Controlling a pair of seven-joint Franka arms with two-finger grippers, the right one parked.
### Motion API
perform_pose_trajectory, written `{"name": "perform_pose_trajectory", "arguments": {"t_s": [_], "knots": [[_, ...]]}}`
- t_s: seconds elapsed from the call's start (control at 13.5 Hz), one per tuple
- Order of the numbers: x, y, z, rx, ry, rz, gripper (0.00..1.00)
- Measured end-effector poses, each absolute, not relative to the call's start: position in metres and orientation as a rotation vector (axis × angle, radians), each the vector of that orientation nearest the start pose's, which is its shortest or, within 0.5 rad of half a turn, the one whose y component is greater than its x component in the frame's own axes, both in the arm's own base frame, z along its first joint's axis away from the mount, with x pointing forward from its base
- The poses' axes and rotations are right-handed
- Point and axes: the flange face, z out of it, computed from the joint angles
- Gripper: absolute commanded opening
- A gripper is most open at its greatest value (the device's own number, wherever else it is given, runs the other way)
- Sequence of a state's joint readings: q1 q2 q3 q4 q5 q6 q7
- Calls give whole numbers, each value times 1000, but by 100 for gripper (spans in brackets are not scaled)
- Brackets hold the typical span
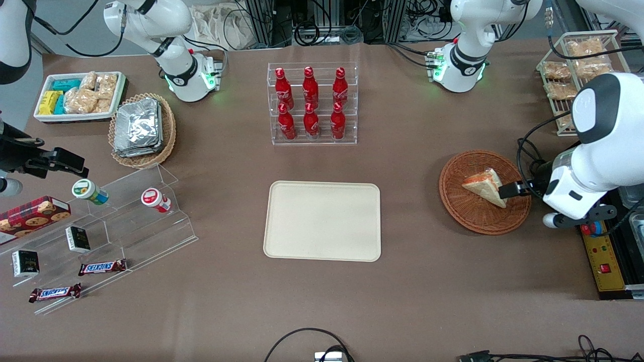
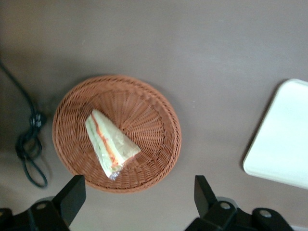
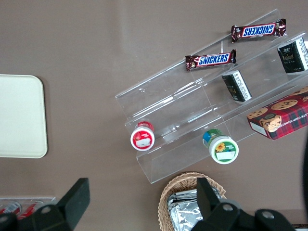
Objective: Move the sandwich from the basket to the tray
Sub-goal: 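Lower the open left gripper toward the wrapped sandwich in the basket, then close the left gripper on the sandwich and lift it from the basket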
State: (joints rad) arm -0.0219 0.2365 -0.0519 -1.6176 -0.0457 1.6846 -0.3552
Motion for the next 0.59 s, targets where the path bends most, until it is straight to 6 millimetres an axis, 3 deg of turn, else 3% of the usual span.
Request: {"name": "perform_pose_trajectory", "arguments": {"t_s": [0.3,0.59], "knots": [[600,-43,415,-2937,-947,356,100],[565,-23,348,-2920,-1097,230,100]]}}
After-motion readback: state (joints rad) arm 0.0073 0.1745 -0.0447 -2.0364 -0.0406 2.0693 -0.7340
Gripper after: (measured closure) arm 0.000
